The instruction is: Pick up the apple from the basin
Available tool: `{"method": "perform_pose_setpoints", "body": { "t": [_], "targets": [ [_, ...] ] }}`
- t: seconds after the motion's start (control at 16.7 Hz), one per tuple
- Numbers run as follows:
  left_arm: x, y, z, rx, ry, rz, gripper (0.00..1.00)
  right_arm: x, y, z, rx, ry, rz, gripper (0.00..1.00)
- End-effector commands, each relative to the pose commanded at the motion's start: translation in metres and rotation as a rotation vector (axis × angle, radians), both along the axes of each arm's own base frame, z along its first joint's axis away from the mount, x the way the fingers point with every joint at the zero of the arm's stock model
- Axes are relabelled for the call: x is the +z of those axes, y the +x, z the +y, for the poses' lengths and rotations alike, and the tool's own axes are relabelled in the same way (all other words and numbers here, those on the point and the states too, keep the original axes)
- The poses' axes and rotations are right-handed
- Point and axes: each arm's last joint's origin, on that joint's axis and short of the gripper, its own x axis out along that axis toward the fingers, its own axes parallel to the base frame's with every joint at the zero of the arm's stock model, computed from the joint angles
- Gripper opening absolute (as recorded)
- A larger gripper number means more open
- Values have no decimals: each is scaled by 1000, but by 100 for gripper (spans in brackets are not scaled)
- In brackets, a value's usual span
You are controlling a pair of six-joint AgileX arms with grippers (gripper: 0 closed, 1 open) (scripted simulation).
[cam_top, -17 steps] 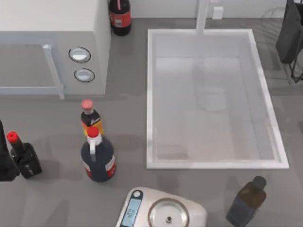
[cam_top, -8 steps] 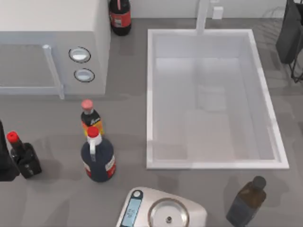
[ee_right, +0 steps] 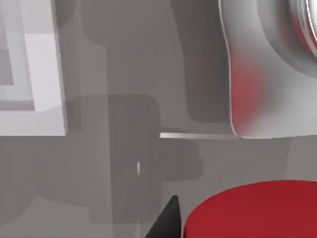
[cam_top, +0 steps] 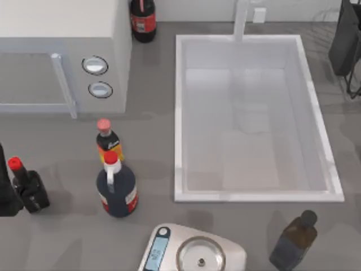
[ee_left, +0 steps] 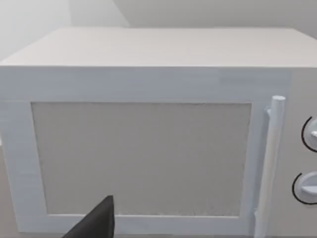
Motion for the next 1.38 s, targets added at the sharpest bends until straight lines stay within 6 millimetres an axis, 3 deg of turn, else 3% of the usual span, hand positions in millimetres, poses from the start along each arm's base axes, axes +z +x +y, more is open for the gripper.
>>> {"method": "perform_pose_setpoints", "body": {
  "t": [0.18, 0.42, 1.2, 1.38],
  "targets": [
    [0, 0, 0, 0, 0, 0, 100, -18, -4, 0, 0, 1, 13, 0],
    [0, 0, 0, 0, 0, 0, 100, -18, -4, 0, 0, 1, 13, 0],
    [0, 0, 0, 0, 0, 0, 100, -18, -4, 0, 0, 1, 13, 98],
    [0, 0, 0, 0, 0, 0, 100, -18, -4, 0, 0, 1, 13, 100]
  ]
}}
